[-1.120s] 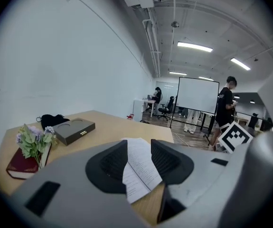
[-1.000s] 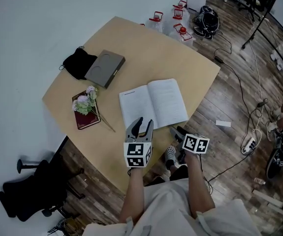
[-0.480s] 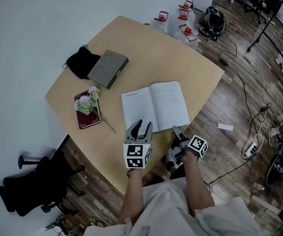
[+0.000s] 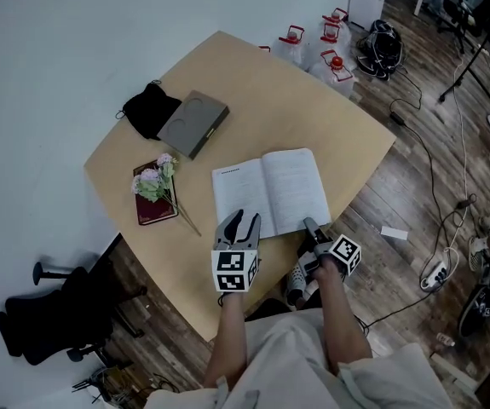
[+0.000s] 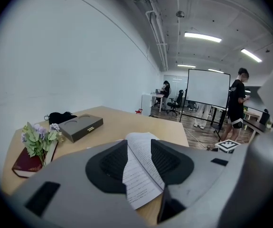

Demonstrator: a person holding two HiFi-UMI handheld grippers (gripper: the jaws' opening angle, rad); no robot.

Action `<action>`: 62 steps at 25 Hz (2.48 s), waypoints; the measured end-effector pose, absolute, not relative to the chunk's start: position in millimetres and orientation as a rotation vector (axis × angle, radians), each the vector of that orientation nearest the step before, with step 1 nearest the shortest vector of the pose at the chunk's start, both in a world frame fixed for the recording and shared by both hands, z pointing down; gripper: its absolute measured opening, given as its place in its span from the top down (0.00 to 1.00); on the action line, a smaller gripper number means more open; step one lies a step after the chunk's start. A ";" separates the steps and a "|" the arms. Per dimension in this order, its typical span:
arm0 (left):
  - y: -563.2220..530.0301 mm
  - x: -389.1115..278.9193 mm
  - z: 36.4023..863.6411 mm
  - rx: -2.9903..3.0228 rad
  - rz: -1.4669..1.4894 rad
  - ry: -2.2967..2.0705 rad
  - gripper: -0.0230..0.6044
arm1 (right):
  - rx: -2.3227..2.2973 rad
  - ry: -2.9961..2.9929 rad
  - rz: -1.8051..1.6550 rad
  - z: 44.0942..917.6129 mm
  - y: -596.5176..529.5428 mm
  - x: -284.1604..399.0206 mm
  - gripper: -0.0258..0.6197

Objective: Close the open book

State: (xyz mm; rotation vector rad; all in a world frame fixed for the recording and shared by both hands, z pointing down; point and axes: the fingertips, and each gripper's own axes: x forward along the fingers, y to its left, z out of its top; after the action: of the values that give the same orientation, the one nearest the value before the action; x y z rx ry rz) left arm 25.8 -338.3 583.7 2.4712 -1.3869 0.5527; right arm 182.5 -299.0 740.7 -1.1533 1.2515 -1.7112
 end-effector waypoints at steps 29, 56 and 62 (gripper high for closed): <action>-329.8 1.3 582.5 2.423 0.552 -1.472 0.71 | -1.456 1.331 -1.703 745.9 -308.9 200.3 0.91; -302.3 -85.7 560.0 2.400 0.480 -1.485 0.71 | -1.694 1.675 -1.439 679.2 -305.5 166.0 0.91; -294.3 -103.5 559.5 2.392 0.455 -1.481 0.71 | -1.779 1.764 -1.378 667.5 -303.1 149.5 0.91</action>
State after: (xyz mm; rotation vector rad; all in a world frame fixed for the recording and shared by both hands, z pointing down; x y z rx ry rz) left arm -103.5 -294.3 559.5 2.3919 -1.4809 0.4548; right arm 149.5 -303.1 667.5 -1.7786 1.7643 -1.3777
